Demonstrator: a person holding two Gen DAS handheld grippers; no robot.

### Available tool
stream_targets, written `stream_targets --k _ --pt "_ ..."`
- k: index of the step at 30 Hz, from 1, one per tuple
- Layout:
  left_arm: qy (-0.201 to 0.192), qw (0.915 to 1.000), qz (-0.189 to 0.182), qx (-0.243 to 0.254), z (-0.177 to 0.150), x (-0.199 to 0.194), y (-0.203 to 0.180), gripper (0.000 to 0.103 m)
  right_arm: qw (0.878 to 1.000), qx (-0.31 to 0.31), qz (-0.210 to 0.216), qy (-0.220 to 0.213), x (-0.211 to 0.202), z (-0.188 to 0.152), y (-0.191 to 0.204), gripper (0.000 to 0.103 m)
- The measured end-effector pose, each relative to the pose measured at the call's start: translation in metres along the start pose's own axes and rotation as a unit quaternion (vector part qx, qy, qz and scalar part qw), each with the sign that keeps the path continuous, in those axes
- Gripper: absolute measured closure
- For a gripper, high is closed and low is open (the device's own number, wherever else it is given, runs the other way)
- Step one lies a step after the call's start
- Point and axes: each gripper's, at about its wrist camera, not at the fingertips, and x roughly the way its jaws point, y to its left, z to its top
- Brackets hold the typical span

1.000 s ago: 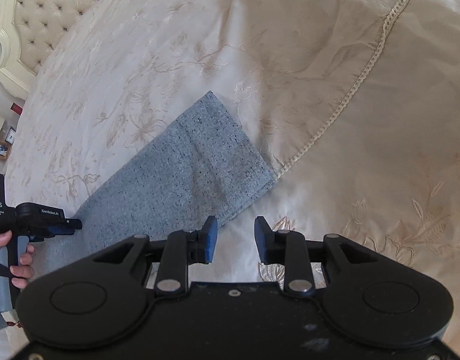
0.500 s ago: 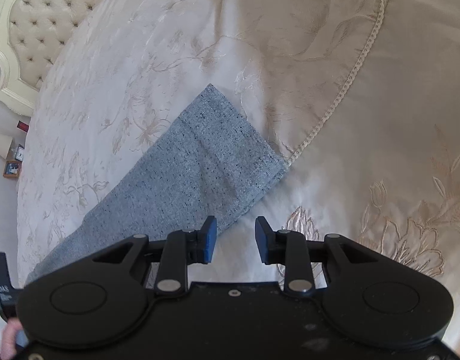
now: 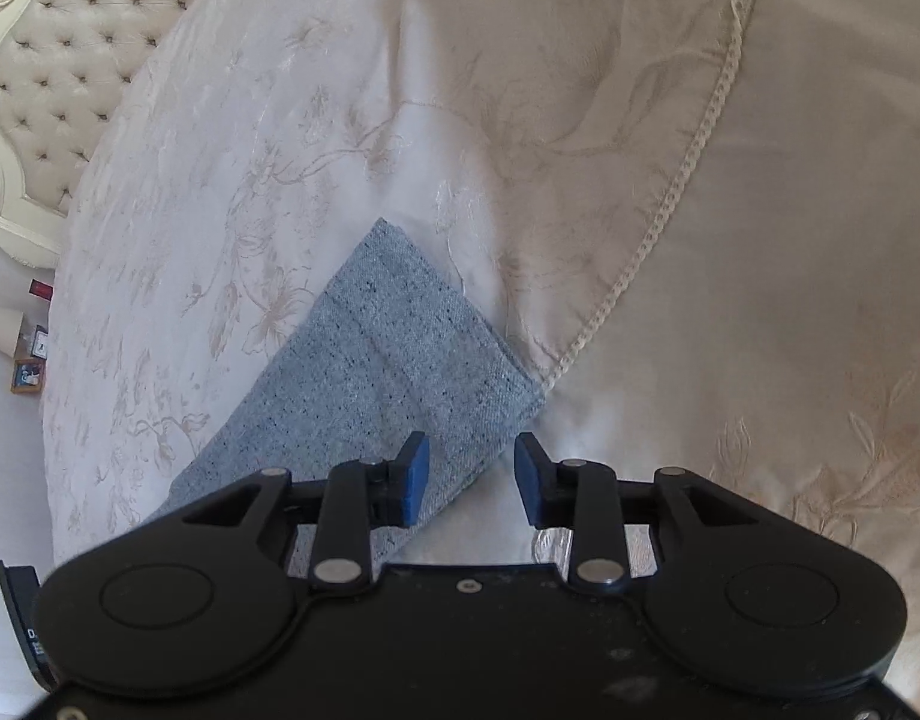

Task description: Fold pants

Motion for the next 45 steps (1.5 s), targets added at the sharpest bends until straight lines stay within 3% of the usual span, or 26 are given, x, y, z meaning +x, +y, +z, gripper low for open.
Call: stream_targets --k 7,18,24,25,27,30,37,45 --pt "0.000 0.9999 0.010 0.013 0.002 0.004 -0.014 0.069 1.000 -0.009 -0.002 0.008 0.022 -0.009 -0.005 0.067" --pt "-0.001 0.9992 0.022 0.033 0.001 0.007 -0.031 0.069 0.999 -0.016 0.008 -0.028 0.041 0.028 0.000 0.066" --pt "-0.002 0.9993 0.021 0.031 0.002 0.007 -0.030 0.069 0.996 -0.048 0.070 0.018 0.047 0.036 -0.003 0.066" --pt "-0.002 0.9993 0.022 0.031 0.002 0.007 -0.030 0.069 0.994 -0.055 0.090 0.032 0.047 0.034 -0.003 0.069" --pt "-0.002 0.9991 0.025 0.035 0.001 0.007 -0.032 0.069 0.990 -0.071 0.112 0.056 0.048 0.030 0.002 0.088" --pt "-0.005 0.9985 0.033 0.042 0.002 0.001 -0.035 0.069 0.989 -0.094 0.105 0.044 0.037 0.025 0.015 0.088" --pt "-0.063 0.9913 0.072 0.090 0.024 -0.020 -0.053 0.069 0.988 -0.099 0.114 0.018 0.009 0.026 0.034 0.088" --pt "-0.032 0.9977 0.059 0.010 0.072 0.011 -0.037 0.070 0.989 -0.101 0.111 0.018 -0.005 0.025 0.031 0.088"
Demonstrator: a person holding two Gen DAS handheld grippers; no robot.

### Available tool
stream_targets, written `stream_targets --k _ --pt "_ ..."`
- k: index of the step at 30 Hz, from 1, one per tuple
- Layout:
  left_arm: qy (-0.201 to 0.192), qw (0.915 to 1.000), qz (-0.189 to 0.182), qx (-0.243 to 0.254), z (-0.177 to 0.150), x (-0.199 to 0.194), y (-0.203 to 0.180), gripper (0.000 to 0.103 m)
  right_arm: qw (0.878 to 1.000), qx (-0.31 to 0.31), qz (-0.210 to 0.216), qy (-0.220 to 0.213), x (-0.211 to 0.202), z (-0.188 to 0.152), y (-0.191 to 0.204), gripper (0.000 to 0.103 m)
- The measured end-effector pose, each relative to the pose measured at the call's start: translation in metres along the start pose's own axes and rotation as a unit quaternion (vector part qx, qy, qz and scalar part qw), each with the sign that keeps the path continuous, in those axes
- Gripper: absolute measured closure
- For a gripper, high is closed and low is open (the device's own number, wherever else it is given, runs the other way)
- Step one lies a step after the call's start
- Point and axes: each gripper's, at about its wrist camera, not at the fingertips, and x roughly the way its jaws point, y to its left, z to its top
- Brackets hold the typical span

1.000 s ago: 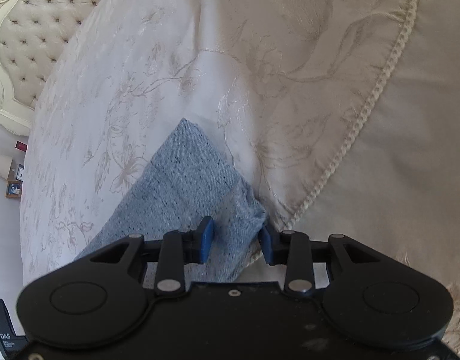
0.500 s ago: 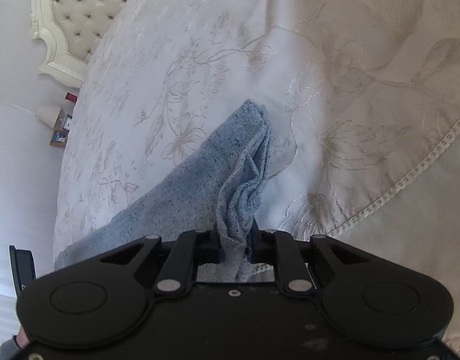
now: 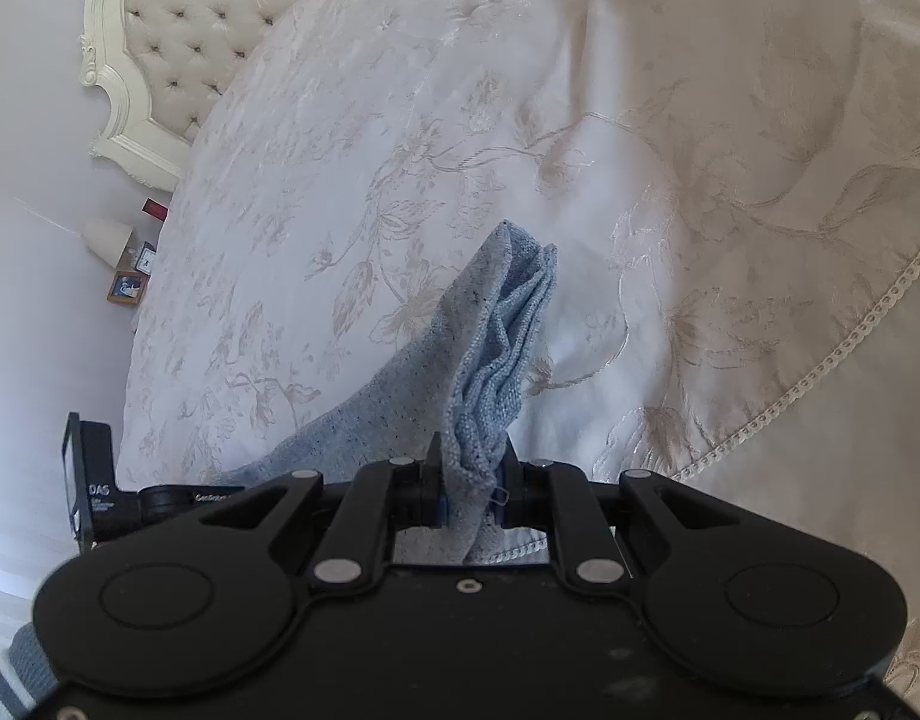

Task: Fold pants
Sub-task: 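Grasp the leg cuff with the right gripper and lift it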

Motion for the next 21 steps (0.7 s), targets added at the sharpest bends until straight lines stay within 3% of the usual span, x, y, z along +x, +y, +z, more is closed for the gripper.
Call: stream_targets --k 4,8,12,14,19,21 --pt "-0.006 0.9999 -0.006 -0.009 -0.004 -0.017 0.009 0.068 1.000 -0.004 -0.001 -0.002 0.004 0.001 0.004 0.088" --pt "-0.009 0.9995 -0.027 -0.016 -0.037 -0.039 0.020 0.069 1.000 -0.007 -0.002 -0.006 0.004 0.001 0.012 0.088" --pt "0.017 0.9993 -0.025 0.023 -0.075 -0.028 0.016 0.068 1.000 -0.012 -0.009 -0.011 0.002 0.000 0.023 0.088" --pt "0.002 0.9986 -0.019 0.050 -0.087 -0.022 0.014 0.068 1.000 -0.018 -0.015 -0.016 0.000 -0.001 0.033 0.088" --pt "-0.016 0.9975 -0.046 0.051 -0.078 -0.044 0.031 0.068 0.998 -0.048 -0.031 -0.032 -0.009 -0.008 0.074 0.088" --pt "-0.035 0.9973 -0.037 0.053 -0.073 -0.059 0.050 0.068 0.997 -0.062 -0.029 -0.040 -0.014 -0.014 0.099 0.088"
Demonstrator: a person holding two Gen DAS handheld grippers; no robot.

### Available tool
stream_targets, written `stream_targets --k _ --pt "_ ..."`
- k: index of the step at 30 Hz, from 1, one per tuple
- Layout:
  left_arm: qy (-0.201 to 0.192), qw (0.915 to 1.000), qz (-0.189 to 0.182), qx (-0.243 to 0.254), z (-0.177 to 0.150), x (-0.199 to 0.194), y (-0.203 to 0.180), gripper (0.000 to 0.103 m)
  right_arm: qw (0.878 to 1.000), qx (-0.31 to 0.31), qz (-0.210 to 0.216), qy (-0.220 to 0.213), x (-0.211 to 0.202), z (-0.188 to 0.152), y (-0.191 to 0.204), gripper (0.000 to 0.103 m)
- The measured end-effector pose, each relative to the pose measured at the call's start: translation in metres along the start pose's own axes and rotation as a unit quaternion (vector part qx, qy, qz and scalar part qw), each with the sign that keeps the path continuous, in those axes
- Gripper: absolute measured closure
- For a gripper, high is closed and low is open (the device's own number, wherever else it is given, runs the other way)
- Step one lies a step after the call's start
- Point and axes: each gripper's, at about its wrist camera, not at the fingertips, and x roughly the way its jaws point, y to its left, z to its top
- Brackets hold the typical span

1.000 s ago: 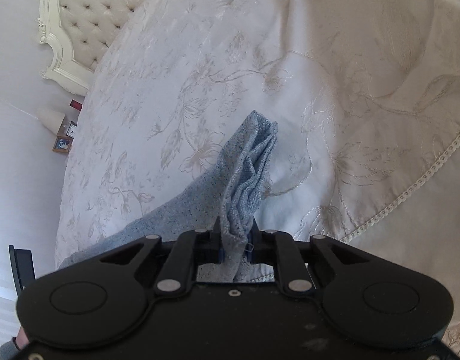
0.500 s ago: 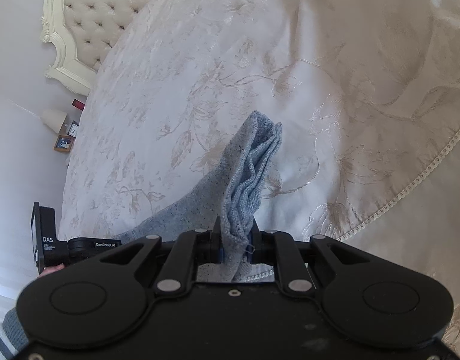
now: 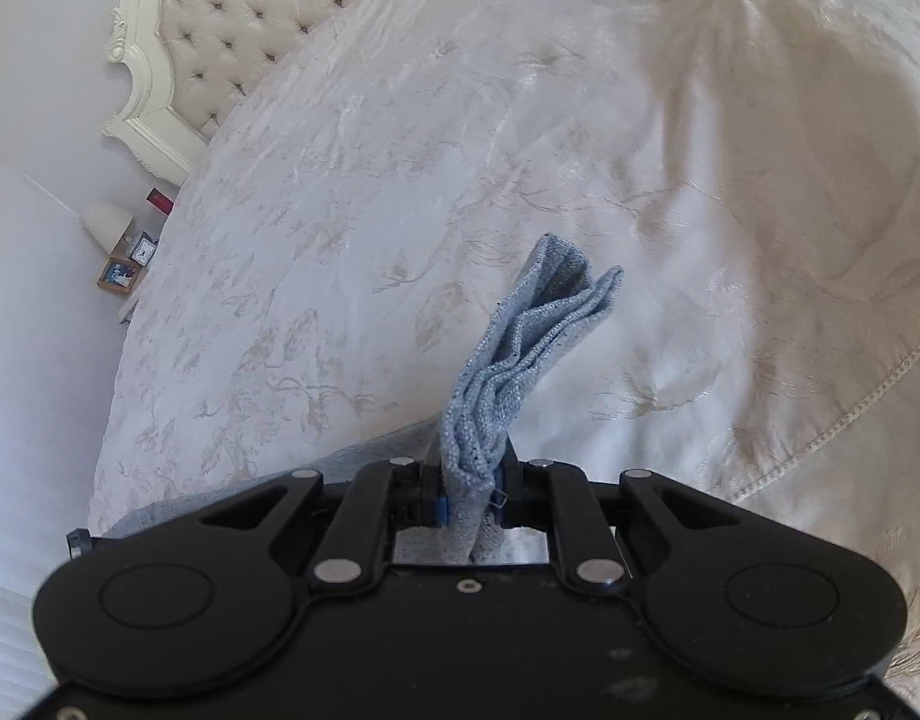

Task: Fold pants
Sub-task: 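Grasp the leg cuff with the right gripper and lift it, then carry the cuff over the sweatpants toward the left gripper and release it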

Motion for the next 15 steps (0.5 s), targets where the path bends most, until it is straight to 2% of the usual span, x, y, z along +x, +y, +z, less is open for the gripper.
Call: stream_targets --k 4,9,12,15 --pt "-0.018 0.9998 0.001 0.008 0.001 -0.024 0.046 0.068 0.999 -0.035 0.012 -0.012 -0.006 -0.012 0.063 0.088" --pt "-0.019 0.9993 0.013 -0.029 -0.015 -0.037 0.112 0.068 0.995 -0.079 0.052 -0.001 0.007 -0.042 0.154 0.088" --pt "-0.013 0.9979 0.024 -0.059 -0.019 -0.039 0.158 0.068 0.990 -0.122 0.070 0.029 0.036 -0.075 0.210 0.088" --pt "-0.003 0.9965 0.032 -0.077 -0.028 -0.039 0.192 0.069 0.985 -0.140 0.075 0.064 0.079 -0.113 0.251 0.088"
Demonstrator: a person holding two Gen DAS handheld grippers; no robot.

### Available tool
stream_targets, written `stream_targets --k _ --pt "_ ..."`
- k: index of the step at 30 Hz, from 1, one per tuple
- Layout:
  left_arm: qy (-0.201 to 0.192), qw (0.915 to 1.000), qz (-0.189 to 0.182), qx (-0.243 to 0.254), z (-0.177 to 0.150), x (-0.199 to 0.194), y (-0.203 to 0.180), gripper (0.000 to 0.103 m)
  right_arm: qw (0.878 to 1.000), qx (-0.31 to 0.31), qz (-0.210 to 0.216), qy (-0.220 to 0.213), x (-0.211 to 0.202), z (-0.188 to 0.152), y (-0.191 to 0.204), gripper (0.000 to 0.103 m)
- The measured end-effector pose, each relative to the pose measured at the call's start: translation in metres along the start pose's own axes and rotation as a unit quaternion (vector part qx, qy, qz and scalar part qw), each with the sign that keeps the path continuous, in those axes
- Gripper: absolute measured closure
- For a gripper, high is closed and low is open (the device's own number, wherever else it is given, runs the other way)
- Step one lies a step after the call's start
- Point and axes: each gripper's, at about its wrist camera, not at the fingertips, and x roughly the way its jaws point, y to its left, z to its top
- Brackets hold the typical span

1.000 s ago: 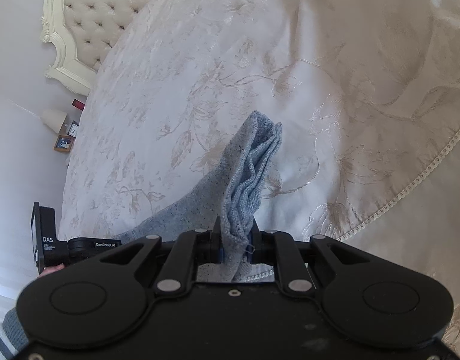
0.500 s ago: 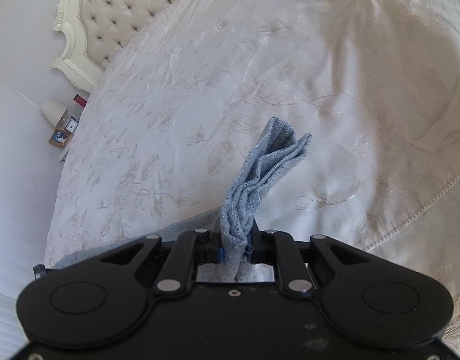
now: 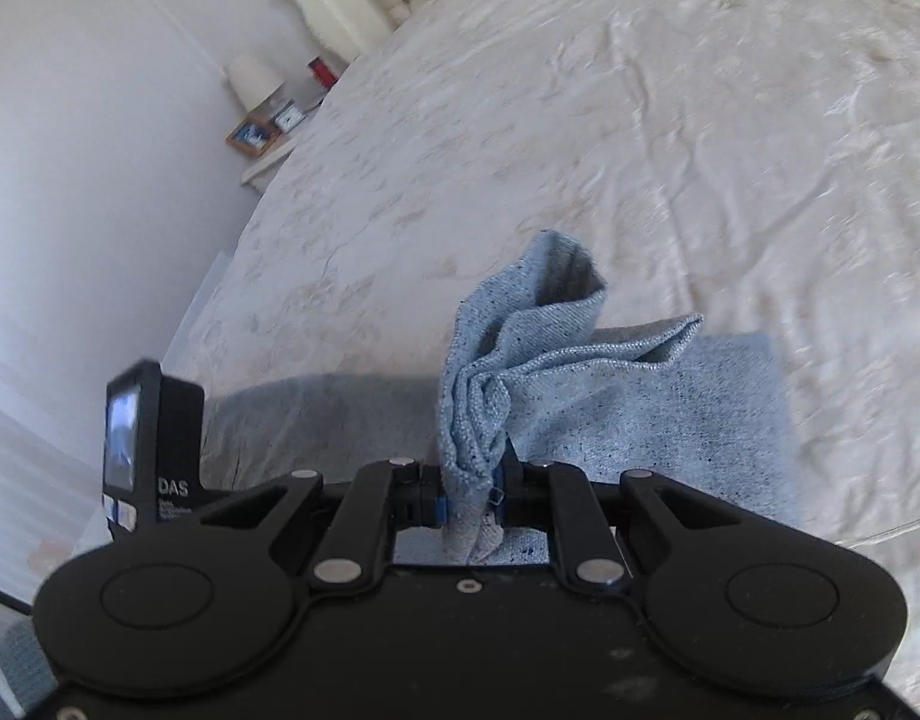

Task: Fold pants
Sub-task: 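Carry the cuff over the sweatpants toward the left gripper and release it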

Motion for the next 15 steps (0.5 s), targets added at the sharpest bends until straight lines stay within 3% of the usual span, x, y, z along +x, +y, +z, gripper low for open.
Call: stream_targets --k 7,12,15 --pt "0.001 1.0000 0.002 0.008 -0.002 -0.005 0.037 0.069 0.997 -0.023 -0.035 0.065 0.097 -0.047 0.044 0.083" --pt "-0.008 0.9997 -0.016 0.016 0.000 -0.017 0.044 0.069 0.996 -0.028 -0.059 0.060 0.107 -0.057 0.051 0.075" --pt "-0.006 0.9997 -0.022 0.007 0.005 -0.007 0.039 0.069 0.993 -0.087 -0.064 0.044 0.097 -0.056 0.065 0.074"
